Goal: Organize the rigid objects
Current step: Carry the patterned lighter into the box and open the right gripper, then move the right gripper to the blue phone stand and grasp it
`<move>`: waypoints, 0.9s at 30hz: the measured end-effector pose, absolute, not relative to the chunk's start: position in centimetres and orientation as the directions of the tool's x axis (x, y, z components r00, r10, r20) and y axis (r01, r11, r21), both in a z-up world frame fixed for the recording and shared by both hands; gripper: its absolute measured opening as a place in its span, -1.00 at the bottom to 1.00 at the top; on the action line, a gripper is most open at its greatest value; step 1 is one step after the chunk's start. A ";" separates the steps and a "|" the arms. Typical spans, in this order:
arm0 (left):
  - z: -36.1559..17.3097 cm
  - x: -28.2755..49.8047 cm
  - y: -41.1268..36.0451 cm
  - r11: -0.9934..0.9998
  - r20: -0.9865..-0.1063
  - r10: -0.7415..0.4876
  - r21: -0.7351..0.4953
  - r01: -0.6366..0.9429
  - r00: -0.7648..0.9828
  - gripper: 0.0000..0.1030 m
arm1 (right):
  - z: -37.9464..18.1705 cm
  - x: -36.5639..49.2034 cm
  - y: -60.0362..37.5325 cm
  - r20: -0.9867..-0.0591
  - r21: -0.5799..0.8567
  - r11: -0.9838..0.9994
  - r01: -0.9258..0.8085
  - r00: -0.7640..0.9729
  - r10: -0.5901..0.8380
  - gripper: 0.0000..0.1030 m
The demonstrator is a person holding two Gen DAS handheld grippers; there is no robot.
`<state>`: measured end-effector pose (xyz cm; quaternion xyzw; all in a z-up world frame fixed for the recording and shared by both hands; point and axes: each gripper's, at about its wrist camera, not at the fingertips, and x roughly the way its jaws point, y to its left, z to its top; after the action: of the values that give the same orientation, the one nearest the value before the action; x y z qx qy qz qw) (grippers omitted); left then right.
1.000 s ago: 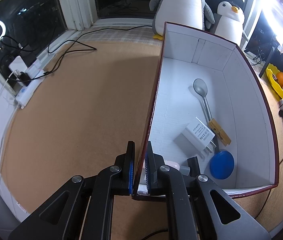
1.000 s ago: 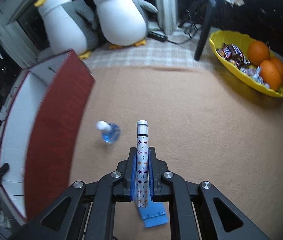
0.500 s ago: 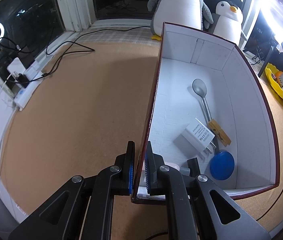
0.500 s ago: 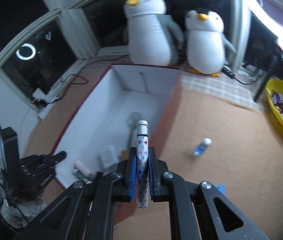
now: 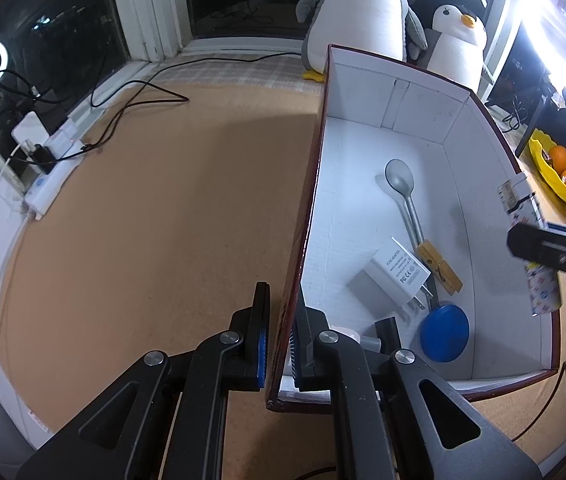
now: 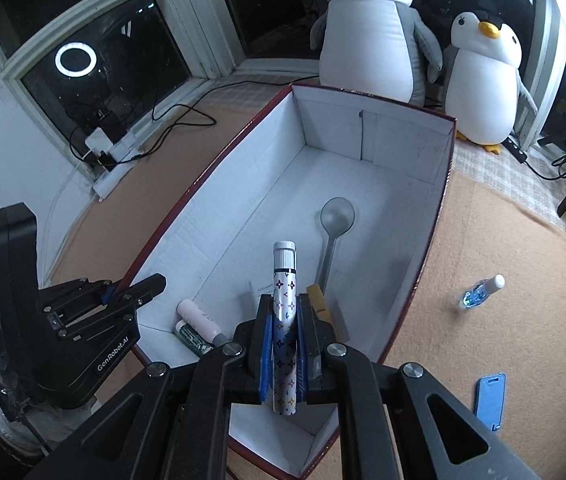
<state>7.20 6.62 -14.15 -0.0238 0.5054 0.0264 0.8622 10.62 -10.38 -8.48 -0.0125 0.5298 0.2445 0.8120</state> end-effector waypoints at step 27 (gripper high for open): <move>-14.0 7.3 6.0 0.998 -0.878 0.041 0.015 -0.057 0.477 -0.85 | -7.8 7.6 -23.8 -0.835 0.201 0.964 -0.172 0.485 0.261 -0.09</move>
<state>7.30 6.03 -14.02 -0.0079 0.5105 0.0283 0.8594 7.62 -23.77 -7.81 0.0449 0.4914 0.1257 0.8606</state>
